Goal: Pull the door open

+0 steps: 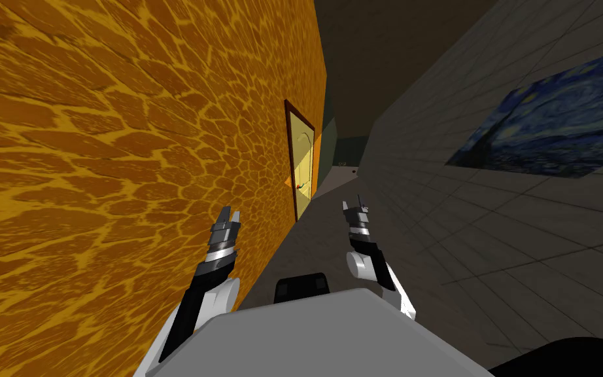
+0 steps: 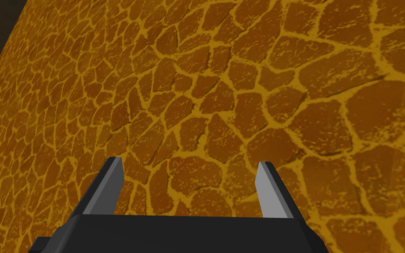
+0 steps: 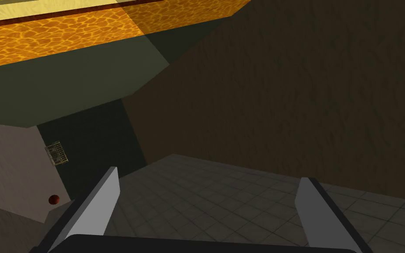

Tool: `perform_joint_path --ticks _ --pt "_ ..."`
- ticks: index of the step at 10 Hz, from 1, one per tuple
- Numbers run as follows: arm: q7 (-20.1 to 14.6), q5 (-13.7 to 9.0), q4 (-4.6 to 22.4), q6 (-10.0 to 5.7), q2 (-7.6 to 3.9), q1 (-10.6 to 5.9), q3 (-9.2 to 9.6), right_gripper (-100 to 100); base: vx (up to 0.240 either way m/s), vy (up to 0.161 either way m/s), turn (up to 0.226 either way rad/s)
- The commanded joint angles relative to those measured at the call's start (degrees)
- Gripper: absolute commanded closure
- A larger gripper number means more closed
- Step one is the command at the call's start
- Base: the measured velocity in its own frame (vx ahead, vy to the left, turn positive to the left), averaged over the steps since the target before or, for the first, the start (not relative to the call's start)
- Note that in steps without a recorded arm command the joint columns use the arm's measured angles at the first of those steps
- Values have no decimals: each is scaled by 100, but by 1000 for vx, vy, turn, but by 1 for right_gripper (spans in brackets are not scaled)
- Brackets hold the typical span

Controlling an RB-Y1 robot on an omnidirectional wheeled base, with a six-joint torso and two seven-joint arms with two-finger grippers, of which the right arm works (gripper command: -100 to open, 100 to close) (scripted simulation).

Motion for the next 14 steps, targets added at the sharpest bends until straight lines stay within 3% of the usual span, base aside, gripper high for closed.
perform_joint_path --ticks 1,14 --pt "-3 16 159 -35 -58 -73 0 -100 38 -15 138" --pt "-36 180 1787 -393 -477 -820 4 -100 97 -73 117"
